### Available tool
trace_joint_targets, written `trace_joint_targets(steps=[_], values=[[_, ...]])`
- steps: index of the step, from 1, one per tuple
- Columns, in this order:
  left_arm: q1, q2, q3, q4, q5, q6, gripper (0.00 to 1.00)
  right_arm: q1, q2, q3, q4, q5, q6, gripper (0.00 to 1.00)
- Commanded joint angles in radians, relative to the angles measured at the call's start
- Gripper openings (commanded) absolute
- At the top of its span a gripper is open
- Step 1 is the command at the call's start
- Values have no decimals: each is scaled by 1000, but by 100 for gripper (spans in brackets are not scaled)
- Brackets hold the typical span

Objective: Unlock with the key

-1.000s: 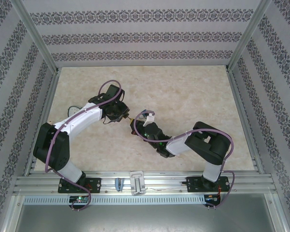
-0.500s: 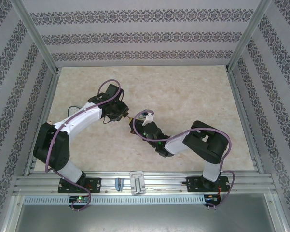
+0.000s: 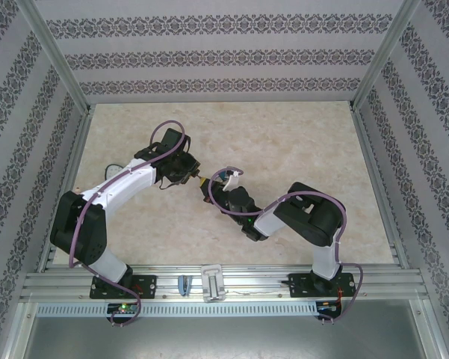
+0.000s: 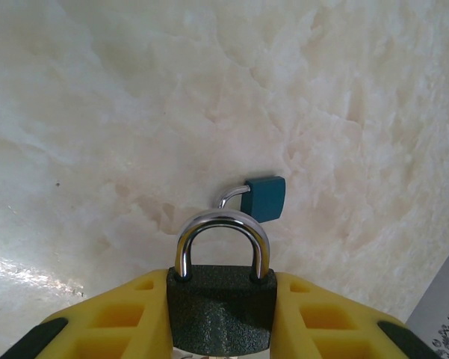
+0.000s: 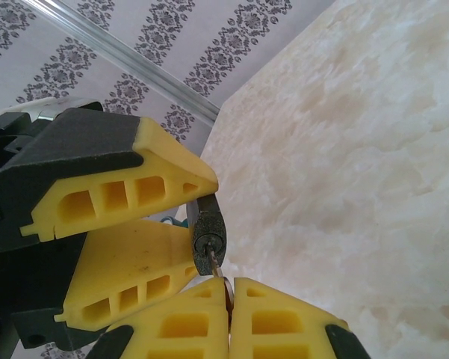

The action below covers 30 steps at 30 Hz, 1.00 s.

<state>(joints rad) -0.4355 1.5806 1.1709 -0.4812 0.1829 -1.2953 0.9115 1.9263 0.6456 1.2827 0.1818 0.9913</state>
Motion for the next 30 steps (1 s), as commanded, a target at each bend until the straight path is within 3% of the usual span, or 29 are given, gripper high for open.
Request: trace_joint_targets(steps=[1, 6, 19, 26, 30], values=[[-6, -24, -13, 7, 55, -19, 30, 0, 18, 20, 102, -41, -26, 0], [-7, -31, -20, 12, 58, -25, 30, 0, 33, 52, 102, -90, -22, 0], [-7, -46, -43, 54, 86, -55, 28, 26, 48, 86, 102, -31, -133, 0], [-7, -53, -42, 59, 90, -52, 28, 18, 57, 101, 102, -44, -92, 0], [-9, -44, -42, 61, 112, -41, 28, -16, 60, 112, 102, -94, 11, 0]])
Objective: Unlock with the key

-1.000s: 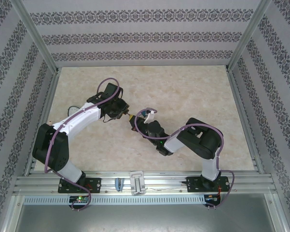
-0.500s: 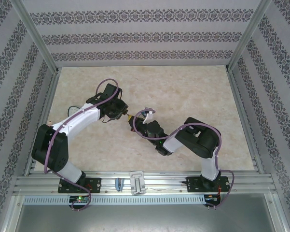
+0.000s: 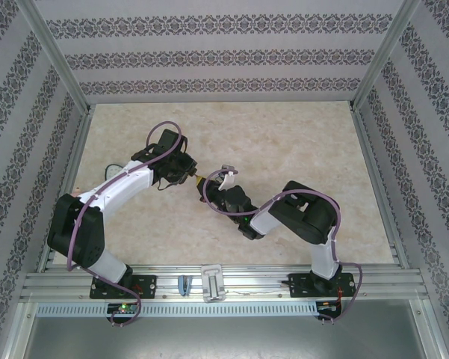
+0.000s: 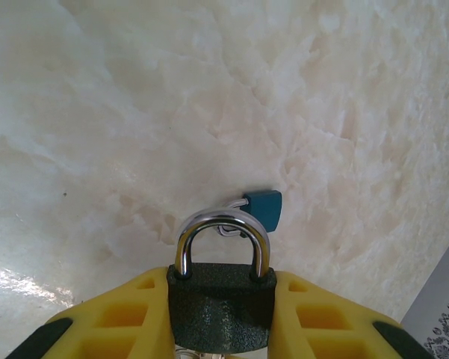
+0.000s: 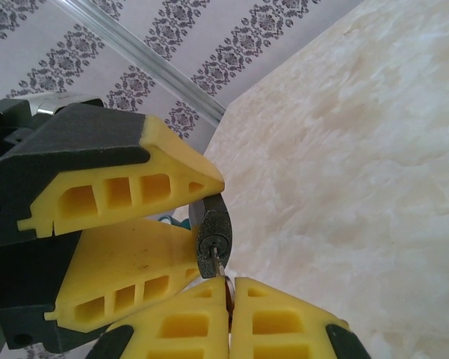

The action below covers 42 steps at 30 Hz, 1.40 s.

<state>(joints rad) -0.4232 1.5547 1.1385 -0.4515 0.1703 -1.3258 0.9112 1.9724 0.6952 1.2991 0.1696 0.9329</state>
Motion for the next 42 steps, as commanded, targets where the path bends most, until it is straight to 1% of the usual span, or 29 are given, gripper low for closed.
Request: trace_joint_targets(steps=[1, 6, 9, 14, 17, 21, 25, 27, 30, 34, 42], values=[[-23, -20, -11, 32, 125, -7, 28, -20, 11, 64, 86, -92, 85, 0], [-33, -29, -19, 8, 129, 19, 28, -32, -17, 77, 86, -148, 102, 0], [-41, -35, -27, 6, 132, 23, 28, -46, -6, 102, 86, -207, 124, 0], [-58, -29, -21, 5, 155, 34, 28, -54, 8, 139, 86, -276, 117, 0], [-68, -34, -19, 1, 155, 42, 28, -57, 1, 140, 85, -272, 112, 0], [-70, -49, -29, 7, 156, 48, 28, -79, -8, 129, 82, -276, 143, 0], [-70, -55, -35, 33, 177, 65, 28, -97, -9, 127, 85, -329, 199, 0], [-69, -64, -45, 47, 181, 71, 28, -98, -11, 123, 85, -355, 198, 0], [-67, -72, -56, 53, 180, 79, 28, -102, -12, 108, 84, -371, 214, 0], [-41, -92, -72, 54, 171, 83, 28, -110, -25, 74, 72, -382, 212, 0], [6, -126, -65, 10, 141, 133, 28, -146, -85, -36, 21, -410, 184, 24]])
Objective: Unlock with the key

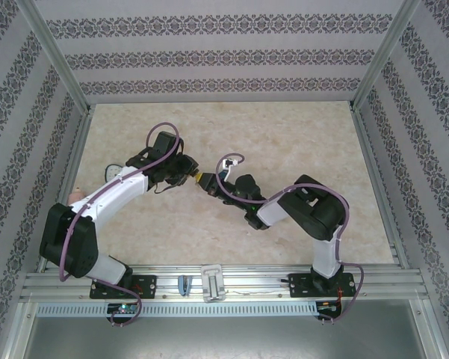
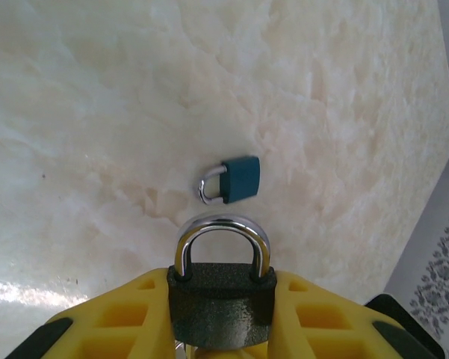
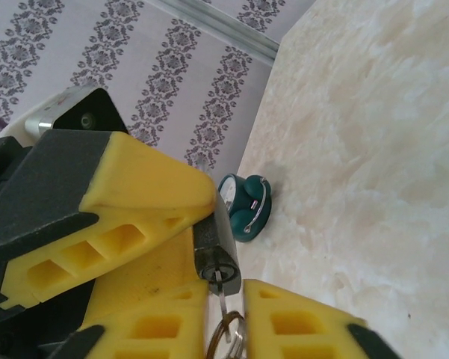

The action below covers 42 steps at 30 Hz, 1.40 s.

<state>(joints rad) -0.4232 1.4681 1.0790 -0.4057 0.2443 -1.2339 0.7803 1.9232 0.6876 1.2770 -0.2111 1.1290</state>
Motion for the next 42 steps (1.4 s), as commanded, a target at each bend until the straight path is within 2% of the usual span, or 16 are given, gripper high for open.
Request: trace_joint_targets(steps=[1, 7, 13, 24, 30, 42], values=[[13, -40, -7, -39, 67, 47, 28, -14, -47, -46, 35, -34, -23, 25], [22, -45, -7, -45, 70, 76, 28, -21, -95, -136, 28, -27, -43, 32], [21, -62, -33, -22, 79, 90, 28, -42, -171, -207, 10, -51, -88, 32], [13, -122, -120, 112, 116, 123, 29, -85, -306, -106, -348, -270, -179, 25], [4, -148, -146, 185, 125, 126, 31, -83, -296, -85, -338, -329, -160, 31], [-6, -146, -138, 184, 129, 129, 31, -74, -283, -60, -307, -308, -145, 36]])
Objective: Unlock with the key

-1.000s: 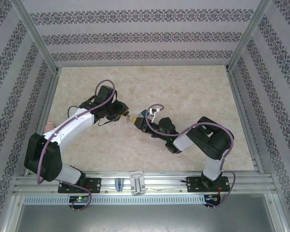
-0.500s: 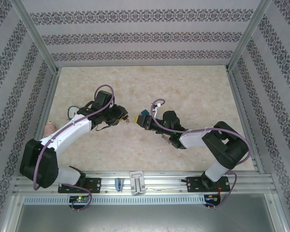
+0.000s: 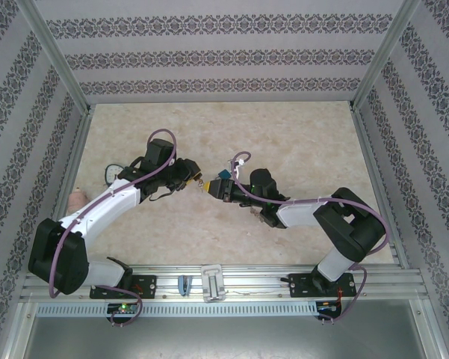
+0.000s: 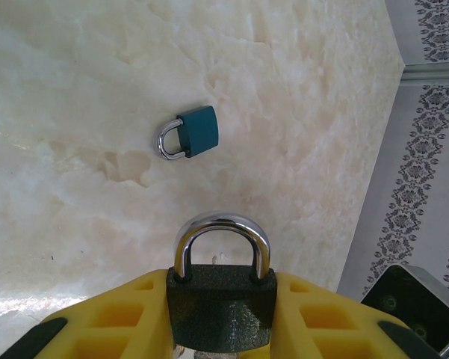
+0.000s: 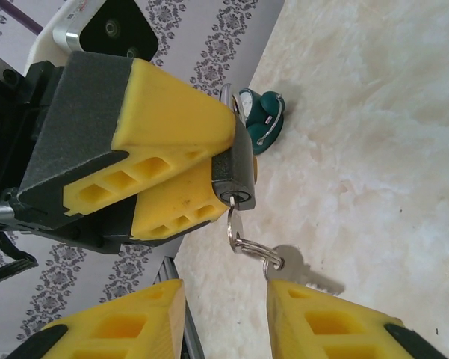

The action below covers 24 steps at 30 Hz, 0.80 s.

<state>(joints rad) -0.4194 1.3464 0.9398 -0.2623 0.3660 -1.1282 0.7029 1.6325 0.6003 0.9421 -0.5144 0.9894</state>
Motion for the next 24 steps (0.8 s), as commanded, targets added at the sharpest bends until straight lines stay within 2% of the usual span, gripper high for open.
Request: trace_joint_targets(steps=[1, 24], values=[[-10, -24, 1, 39, 8, 22, 31, 3, 10, 30, 30, -4, -6, 37], [-17, -28, -22, 113, 44, -3, 31, -1, 67, 77, 69, 19, 34, 33]])
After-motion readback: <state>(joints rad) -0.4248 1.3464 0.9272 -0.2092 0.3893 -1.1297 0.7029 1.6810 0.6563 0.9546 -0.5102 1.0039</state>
